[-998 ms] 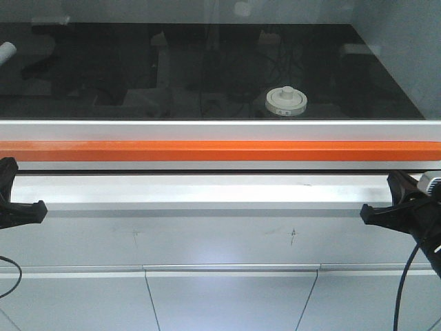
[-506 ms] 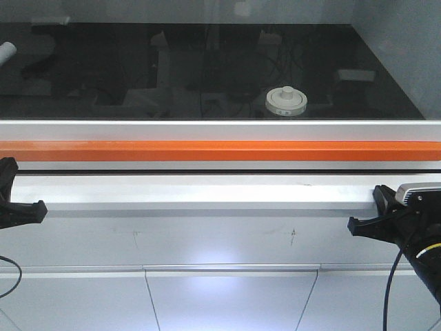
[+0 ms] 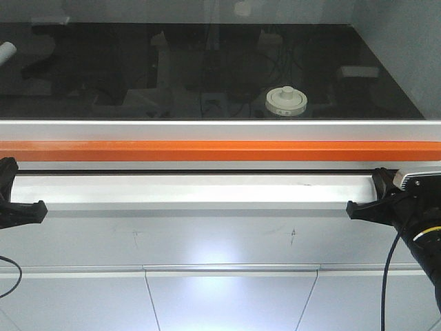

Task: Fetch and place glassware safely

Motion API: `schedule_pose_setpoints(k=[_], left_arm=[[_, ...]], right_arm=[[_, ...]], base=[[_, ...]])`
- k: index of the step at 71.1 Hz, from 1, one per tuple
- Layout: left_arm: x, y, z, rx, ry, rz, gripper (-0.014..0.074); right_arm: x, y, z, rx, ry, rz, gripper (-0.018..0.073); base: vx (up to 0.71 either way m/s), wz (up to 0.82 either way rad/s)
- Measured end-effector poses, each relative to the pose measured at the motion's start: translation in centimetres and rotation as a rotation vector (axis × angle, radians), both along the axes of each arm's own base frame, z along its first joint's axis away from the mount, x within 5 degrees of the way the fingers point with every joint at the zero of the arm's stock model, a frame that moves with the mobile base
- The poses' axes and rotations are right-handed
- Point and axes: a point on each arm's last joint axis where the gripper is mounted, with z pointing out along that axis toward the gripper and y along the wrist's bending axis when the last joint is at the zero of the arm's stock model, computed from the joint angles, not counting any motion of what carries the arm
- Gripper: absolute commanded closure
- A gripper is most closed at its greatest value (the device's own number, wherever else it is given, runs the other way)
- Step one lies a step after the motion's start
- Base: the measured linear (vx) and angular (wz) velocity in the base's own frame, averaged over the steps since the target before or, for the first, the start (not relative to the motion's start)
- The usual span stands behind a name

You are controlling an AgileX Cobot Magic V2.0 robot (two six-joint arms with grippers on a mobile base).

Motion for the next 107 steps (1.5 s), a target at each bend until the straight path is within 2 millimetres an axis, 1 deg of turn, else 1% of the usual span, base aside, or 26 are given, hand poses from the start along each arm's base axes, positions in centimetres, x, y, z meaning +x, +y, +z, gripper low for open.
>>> schedule_pose_setpoints(k=[15,36,52,71,78,90,99,107], left_arm=[[0.0,0.0,0.0,0.0,0.0,-0.001,0.0603],[0.1,0.0,-0.3,0.001,0.014,-0.001,0.0603],[1.1,-0.1,-2.3,0.001,0.075,-0.002,0.0603],[2.5,-0.1,-4.6,0.015,0.058,-0.007,0.0603],[2.7,-0.1,-5.3,0.018,0.055,-0.008,0.0603],[3.0,-0.2,-6.8,0.021,0.113,-0.009,0.0603],[3.2,-0.2,-7.2,0.022,0.126,-0.009,0.0603],[4.2,-0.2,-7.0,0.023,0.102,-0.009,0.0603]], right_arm=[[0.9,0.0,0.7,-0.016,-0.036,0.001,0.056],[1.4,-0.1,0.7,-0.024,-0.029,-0.002,0.056],[1.4,-0.1,0.7,-0.024,-0.029,-0.002,0.056],[1.4,-0.1,0.7,-0.023,-0.029,-0.005,0.056],[1.4,-0.1,0.7,-0.023,-0.029,-0.006,0.056],[1.4,-0.1,0.7,-0.023,-0.029,-0.006,0.056],[1.4,-0.1,0.7,-0.022,-0.029,-0.008,0.056],[1.4,-0.1,0.7,-0.022,-0.028,-0.008,0.056]], base=[[0.0,0.0],[0.0,0.0],[0.0,0.0],[0.0,0.0],[0.0,0.0],[0.0,0.0],[0.0,0.0],[0.0,0.0]])
